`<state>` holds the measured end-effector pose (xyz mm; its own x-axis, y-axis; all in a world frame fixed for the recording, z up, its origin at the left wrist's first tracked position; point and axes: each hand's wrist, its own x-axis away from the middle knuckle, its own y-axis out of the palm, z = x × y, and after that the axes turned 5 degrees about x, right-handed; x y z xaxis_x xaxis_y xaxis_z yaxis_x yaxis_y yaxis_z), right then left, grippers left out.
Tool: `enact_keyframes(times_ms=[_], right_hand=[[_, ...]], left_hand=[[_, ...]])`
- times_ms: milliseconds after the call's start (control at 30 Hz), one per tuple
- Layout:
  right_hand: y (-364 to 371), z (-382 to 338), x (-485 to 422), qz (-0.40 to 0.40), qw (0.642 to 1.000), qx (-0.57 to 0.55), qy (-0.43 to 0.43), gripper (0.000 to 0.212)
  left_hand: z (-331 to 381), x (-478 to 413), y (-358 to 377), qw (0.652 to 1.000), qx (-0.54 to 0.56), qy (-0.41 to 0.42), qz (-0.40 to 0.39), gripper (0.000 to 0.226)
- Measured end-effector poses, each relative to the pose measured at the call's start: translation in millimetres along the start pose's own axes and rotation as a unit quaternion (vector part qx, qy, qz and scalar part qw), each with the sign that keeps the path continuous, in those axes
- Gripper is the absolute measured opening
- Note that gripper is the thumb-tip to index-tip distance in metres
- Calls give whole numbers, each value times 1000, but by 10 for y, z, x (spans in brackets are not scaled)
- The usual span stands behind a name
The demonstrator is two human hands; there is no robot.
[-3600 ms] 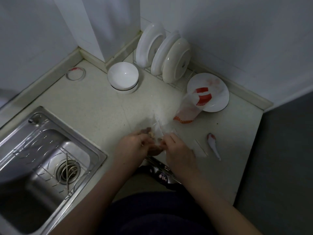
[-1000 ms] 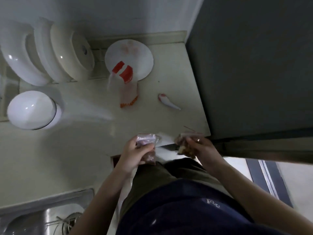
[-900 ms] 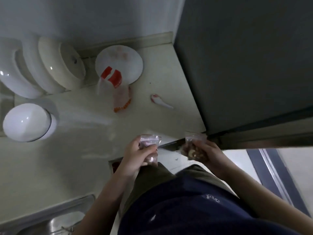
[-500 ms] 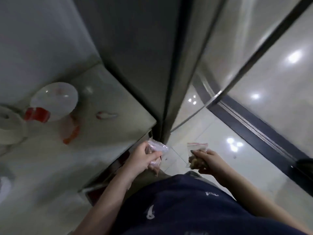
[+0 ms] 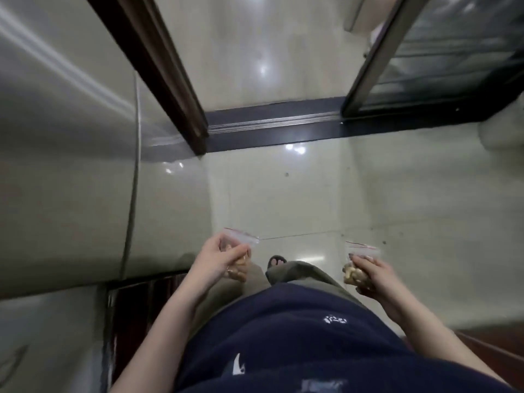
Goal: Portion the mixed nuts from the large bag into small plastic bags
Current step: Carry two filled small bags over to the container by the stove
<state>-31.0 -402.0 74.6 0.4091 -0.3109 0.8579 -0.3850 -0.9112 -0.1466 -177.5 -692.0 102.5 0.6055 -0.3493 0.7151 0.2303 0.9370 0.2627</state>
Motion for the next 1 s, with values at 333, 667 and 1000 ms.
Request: enact_keyframes(times_ms=[333, 667, 1000], right_hand=[[-619, 637, 5, 155, 960, -224, 73, 24], [-1165, -376, -444, 169, 940, -297, -1, 26], [-1992, -245, -322, 308, 838, -447, 49, 23]], left_hand=[[572, -962, 988, 947, -247, -54, -196, 44], [1215, -2058, 2038, 898, -356, -59, -253, 46], [1210, -2581, 3910, 777, -500, -64, -377, 46]])
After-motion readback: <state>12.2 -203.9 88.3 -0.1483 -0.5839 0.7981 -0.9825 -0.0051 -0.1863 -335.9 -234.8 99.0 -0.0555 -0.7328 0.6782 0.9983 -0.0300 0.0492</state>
